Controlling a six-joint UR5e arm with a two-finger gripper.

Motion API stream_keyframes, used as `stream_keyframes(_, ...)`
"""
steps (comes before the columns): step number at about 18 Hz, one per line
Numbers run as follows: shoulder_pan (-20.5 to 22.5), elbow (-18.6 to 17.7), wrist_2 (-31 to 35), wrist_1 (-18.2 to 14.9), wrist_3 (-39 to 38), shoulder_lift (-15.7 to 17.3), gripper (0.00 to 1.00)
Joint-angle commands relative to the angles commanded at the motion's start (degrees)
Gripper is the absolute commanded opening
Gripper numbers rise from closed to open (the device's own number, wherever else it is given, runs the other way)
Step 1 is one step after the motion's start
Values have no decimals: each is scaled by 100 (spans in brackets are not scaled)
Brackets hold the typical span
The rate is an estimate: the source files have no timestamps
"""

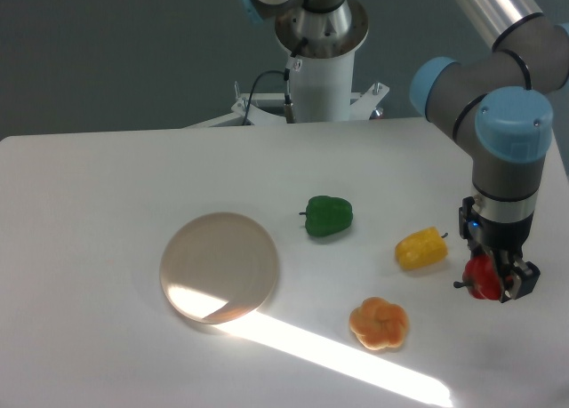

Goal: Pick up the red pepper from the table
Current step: 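Lift the red pepper and carry it past the yellow pepper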

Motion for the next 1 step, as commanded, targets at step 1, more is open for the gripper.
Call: stream_keyframes(1,-9,-9,-9,0,0,9,55)
